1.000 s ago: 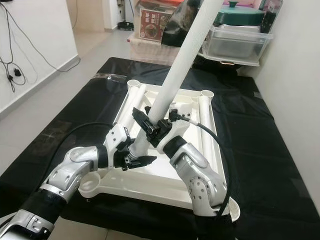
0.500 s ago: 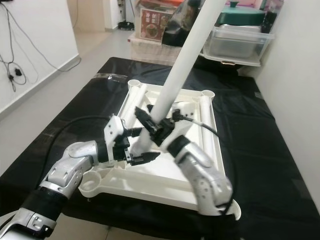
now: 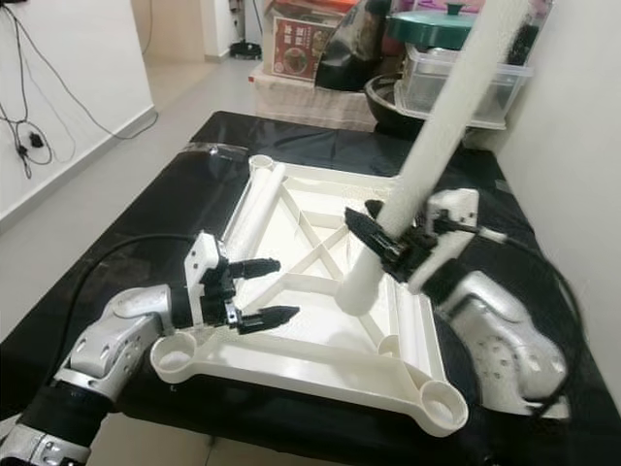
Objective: Building children table
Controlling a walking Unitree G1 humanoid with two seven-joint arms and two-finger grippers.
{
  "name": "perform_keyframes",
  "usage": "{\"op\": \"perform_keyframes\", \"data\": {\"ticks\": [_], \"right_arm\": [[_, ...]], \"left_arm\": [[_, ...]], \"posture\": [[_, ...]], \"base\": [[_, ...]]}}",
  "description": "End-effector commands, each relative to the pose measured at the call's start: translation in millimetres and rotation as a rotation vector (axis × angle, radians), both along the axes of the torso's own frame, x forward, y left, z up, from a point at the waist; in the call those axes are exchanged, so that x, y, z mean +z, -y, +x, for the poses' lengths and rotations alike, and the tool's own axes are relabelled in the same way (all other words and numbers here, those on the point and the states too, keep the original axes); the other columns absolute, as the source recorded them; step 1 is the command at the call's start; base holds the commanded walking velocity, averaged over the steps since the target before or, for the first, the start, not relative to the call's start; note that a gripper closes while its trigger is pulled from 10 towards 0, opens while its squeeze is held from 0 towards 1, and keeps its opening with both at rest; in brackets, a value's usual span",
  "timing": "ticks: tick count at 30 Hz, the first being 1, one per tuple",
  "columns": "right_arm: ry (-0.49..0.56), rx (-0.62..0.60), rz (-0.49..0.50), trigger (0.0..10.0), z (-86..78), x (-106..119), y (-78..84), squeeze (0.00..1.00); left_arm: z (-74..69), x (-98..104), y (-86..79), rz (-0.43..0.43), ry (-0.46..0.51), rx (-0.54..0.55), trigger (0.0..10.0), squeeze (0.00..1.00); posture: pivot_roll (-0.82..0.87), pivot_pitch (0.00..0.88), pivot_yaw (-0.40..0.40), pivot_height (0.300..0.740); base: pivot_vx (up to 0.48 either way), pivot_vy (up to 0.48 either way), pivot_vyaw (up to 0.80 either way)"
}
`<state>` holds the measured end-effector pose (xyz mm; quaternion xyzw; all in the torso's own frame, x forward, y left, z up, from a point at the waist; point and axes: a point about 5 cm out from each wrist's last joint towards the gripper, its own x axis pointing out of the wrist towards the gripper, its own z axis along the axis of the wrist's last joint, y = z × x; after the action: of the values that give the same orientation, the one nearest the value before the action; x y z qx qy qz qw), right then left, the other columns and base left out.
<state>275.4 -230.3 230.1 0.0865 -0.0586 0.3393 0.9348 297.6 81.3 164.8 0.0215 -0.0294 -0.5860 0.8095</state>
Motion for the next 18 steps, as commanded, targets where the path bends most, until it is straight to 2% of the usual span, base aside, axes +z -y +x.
{"op": "perform_keyframes", "data": {"ticks": [1,2,5,8,11,18], "right_arm": [[0.012,0.043,-0.001,0.0,-7.6,5,7.8,0.0],[0.012,0.043,-0.001,0.0,-7.6,5,7.8,0.0],[0.005,0.069,-0.038,0.0,-19.0,9,25.6,0.0],[0.005,0.056,-0.044,0.0,-21.2,8,30.4,0.0],[0.023,0.037,-0.016,0.0,-19.7,8,26.4,0.0],[0.047,0.052,0.03,0.0,-19.3,8,14.0,0.0]], "left_arm": [[-1.7,-2,-2.6,0.011,-0.01,0.014,10.0,0.0],[-1.7,-2,-2.6,0.011,-0.01,0.014,10.0,0.0],[0.3,-5,-6.1,-0.007,-0.045,0.061,10.0,0.0],[1.3,-5,-6.2,-0.021,-0.05,0.087,10.0,0.0],[5.1,-5,-6.3,-0.044,-0.062,0.144,10.0,0.0],[7.1,-4,-5.9,-0.067,-0.048,0.185,10.0,0.0]], "posture": [[0.1,0.0,-0.102,0.74],[0.1,0.0,-0.102,0.74],[0.1,0.0,-0.105,0.74],[0.09,0.0,-0.103,0.74],[0.09,0.0,-0.101,0.74],[0.09,0.0,-0.102,0.74]], "base": [[0.0,0.0,0.0],[0.0,0.0,0.0],[0.0,0.0,0.0],[0.0,0.0,0.0],[0.0,0.0,0.0],[0.0,0.0,0.0]]}}
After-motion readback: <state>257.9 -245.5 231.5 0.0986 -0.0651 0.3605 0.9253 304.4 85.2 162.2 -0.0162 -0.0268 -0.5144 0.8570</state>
